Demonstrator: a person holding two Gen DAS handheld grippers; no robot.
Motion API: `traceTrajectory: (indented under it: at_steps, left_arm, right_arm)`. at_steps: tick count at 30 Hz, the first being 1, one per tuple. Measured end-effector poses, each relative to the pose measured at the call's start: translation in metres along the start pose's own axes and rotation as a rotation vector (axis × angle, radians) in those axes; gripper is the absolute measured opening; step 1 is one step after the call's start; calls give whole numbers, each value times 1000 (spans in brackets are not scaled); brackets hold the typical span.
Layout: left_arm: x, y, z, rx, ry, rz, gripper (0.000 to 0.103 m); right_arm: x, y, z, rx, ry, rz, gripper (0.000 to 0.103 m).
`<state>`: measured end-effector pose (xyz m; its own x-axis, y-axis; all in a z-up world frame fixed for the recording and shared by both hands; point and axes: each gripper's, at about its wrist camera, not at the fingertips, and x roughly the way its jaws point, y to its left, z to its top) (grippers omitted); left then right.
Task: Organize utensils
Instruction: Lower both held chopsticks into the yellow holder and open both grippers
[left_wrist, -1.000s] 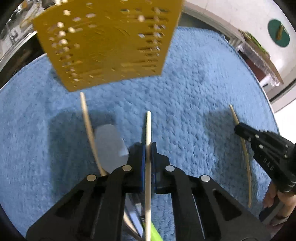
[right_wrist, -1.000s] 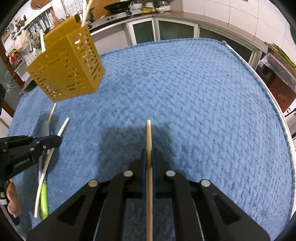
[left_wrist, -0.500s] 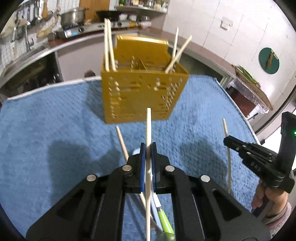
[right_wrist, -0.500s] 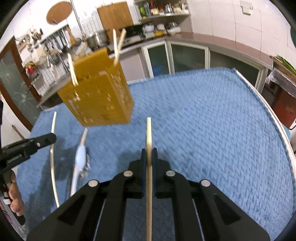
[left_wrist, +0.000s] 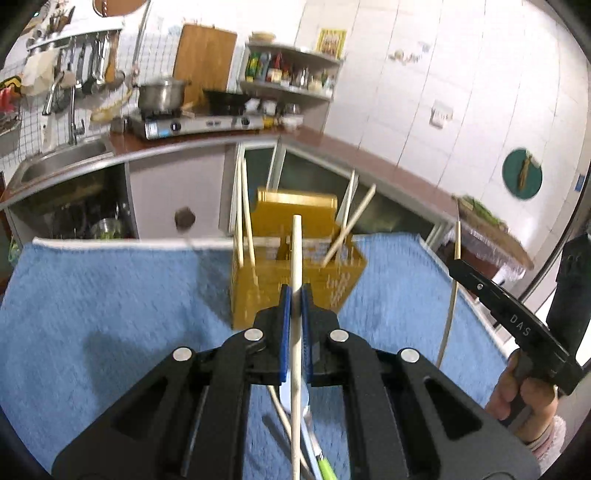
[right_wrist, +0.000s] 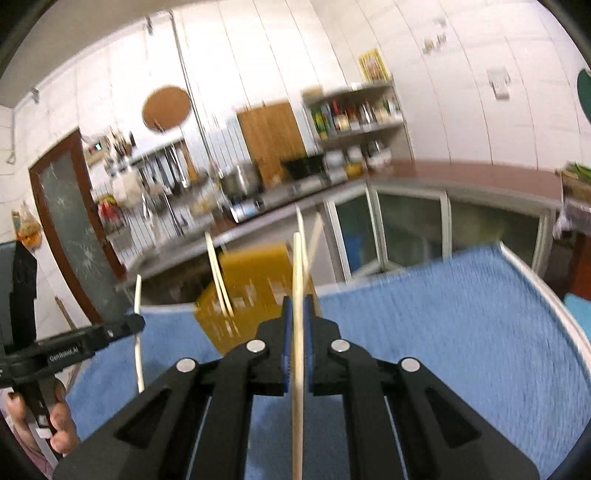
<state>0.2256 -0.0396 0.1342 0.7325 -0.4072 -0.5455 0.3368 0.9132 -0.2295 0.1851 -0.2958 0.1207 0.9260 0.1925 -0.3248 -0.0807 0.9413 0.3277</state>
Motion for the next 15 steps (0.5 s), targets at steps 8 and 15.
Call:
traceTrajectory:
  at_steps: [8, 15]
  left_arm:
    - [-19, -4, 83, 14, -273, 20, 4]
    - [5, -10, 126, 36, -479, 72, 4]
  right_arm:
    - [21, 28, 71, -48, -257, 18, 6]
    - [48, 36, 102, -48, -424, -8, 6]
